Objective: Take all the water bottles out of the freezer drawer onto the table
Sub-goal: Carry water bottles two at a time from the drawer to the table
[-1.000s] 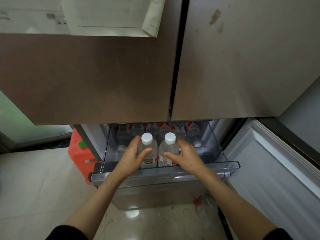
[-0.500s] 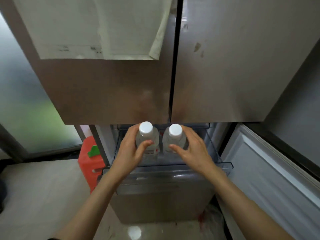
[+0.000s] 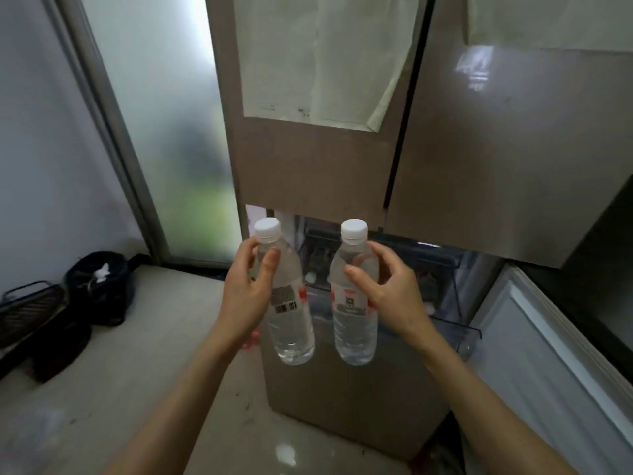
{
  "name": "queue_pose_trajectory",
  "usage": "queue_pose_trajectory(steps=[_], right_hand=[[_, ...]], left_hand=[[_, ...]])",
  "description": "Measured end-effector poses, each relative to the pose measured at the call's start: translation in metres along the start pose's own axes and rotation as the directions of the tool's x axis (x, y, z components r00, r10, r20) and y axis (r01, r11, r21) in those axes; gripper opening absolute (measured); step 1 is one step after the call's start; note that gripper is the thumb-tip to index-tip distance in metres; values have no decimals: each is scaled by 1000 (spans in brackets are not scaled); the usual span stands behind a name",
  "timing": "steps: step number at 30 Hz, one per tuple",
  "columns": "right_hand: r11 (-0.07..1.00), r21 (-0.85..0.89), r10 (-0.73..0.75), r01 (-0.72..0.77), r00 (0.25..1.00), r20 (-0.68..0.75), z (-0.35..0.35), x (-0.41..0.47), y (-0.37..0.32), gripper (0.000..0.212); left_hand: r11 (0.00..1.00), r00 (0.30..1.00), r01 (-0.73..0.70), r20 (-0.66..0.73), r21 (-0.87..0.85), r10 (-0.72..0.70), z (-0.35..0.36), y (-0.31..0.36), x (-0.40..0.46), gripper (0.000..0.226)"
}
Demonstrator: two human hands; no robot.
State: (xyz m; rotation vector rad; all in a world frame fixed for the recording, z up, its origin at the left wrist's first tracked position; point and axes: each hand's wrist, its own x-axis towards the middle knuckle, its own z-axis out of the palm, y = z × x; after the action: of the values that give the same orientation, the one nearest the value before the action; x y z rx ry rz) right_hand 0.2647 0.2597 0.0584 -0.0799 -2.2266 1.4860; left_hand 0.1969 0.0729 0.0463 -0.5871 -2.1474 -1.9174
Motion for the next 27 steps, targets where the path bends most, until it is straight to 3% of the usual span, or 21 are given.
queue_pose_trajectory(steps=[4,13,20,24,27], right_hand=[[996,-65,-55,65,988,146,45,-14,-17,48],[990,69,-143,125,866,479,209,-60,-89,52],[976,111,-217,189,765,606,367,-118,-153,51],[969,135,-243,209,684,688,450,-149,-184,54],[960,151,-267,235,612,744,507,-165,-204,57]], left_hand=[[994,994,55,-101,97,-45,-53,-1,-37,23],[953,915,189,-394,238,-83,-223,3,-119,21],[868,813,369,-568,332,-129,-386,2,-193,34],[836,727,459,-668,301,-158,-469,-4,-232,26],[825,676,493,-719,278,-161,-519,-7,-252,36]])
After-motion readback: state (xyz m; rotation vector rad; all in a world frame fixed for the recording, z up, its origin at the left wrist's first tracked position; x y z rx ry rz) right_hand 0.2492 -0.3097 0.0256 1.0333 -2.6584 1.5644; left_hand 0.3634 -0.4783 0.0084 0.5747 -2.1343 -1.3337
